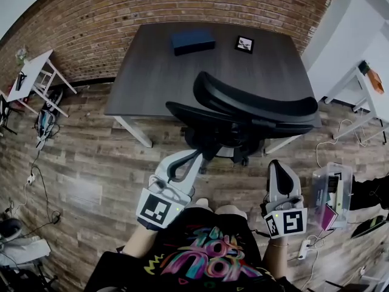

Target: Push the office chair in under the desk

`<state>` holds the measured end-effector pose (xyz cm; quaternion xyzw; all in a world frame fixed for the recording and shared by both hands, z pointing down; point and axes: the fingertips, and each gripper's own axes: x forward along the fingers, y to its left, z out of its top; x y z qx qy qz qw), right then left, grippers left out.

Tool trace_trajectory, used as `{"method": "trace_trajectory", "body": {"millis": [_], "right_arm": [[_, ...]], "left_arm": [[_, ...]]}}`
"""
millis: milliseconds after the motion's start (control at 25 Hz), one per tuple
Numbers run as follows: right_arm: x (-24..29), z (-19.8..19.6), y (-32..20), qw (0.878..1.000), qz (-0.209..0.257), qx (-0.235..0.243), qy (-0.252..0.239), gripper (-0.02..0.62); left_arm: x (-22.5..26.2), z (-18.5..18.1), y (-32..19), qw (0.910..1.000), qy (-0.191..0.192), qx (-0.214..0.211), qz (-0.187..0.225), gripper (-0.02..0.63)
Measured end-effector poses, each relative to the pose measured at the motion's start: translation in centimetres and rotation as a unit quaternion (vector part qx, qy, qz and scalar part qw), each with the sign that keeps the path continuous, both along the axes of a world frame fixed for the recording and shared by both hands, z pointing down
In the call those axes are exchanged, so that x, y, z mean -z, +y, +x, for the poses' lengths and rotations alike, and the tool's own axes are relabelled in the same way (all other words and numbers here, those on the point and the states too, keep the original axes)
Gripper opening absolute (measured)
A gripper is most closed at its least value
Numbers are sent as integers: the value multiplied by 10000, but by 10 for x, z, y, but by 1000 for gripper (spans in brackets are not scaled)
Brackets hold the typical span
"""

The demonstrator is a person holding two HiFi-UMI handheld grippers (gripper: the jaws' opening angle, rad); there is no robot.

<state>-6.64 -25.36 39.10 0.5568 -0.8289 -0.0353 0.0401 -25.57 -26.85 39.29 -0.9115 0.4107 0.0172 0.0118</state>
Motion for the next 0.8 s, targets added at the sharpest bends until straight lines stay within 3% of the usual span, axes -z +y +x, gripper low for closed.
{"method": "trace_trajectory", "body": {"millis": [800], "right_arm": [[-3,-11,7,9999,13,163,-9,2]], "left_arm": [[-3,-3,4,9999,-115,11,52,2]]}}
